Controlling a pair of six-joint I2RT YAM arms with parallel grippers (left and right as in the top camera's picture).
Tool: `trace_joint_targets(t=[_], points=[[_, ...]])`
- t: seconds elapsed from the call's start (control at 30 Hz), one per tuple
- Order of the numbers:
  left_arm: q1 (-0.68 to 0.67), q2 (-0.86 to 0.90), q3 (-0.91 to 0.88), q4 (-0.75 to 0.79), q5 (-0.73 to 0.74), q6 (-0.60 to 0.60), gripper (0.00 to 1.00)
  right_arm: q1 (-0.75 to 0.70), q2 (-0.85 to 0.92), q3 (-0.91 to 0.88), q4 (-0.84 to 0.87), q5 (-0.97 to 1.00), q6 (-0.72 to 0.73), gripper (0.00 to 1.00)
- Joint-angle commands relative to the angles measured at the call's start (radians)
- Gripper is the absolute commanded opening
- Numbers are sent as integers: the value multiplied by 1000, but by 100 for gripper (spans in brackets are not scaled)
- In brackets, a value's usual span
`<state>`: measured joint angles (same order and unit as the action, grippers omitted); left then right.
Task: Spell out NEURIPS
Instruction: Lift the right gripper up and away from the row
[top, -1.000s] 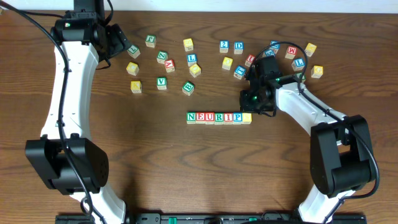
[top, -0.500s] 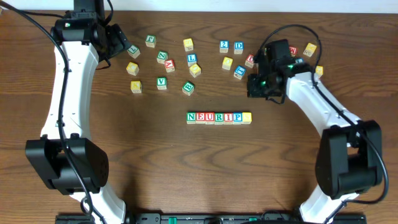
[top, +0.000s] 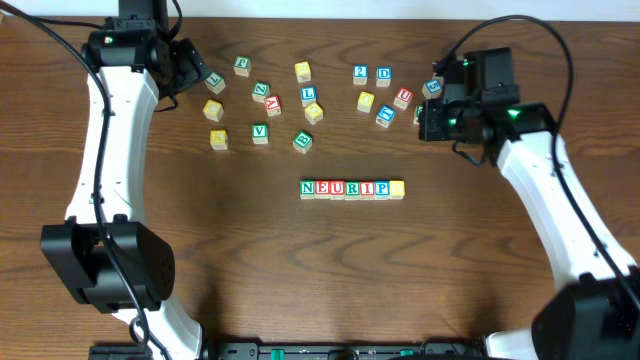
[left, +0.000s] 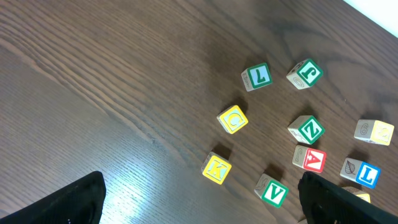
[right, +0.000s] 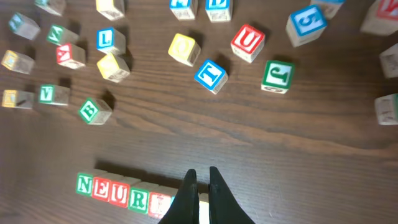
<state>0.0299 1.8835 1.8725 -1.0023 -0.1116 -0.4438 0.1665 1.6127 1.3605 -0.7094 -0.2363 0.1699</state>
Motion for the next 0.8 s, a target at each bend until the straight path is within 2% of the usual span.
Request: trace_joint_targets(t=[0.0,0.77], points=[[2,8,-3,-3,-13,6,98,-23,-61,21,-25,-5,-23,2],[2,8,-3,-3,-13,6,98,-48,-235,21,-192,9,-37,9]])
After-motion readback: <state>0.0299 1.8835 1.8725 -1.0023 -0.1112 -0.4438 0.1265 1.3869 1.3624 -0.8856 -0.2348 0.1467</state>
